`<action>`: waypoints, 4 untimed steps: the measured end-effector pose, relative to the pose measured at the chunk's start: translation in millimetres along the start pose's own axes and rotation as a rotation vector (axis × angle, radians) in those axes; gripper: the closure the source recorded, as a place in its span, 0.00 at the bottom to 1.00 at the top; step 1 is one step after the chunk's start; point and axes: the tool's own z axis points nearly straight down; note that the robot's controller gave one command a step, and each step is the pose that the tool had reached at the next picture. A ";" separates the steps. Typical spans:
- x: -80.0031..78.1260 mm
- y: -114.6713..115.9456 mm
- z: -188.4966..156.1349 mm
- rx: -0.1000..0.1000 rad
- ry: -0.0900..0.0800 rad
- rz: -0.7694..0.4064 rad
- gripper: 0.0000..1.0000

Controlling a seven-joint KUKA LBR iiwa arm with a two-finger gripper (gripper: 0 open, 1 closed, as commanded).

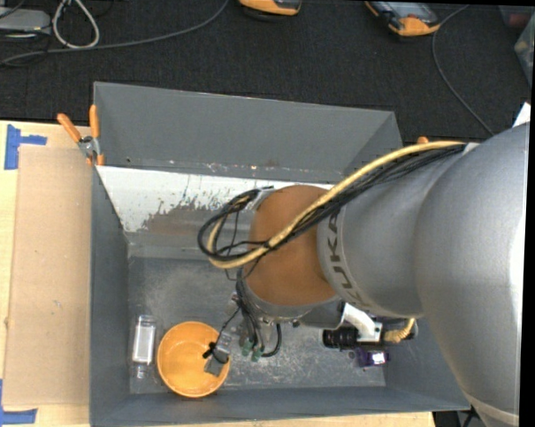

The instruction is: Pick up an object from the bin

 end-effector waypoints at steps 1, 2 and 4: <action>-14.8 8.5 45.6 0.002 0.001 0.055 0.00; -12.0 7.9 62.7 0.000 0.002 0.091 0.00; -24.0 21.5 16.8 0.005 0.006 0.114 0.00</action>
Offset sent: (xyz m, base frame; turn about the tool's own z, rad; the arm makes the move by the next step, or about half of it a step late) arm 0.0121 0.0031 -0.0730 0.1121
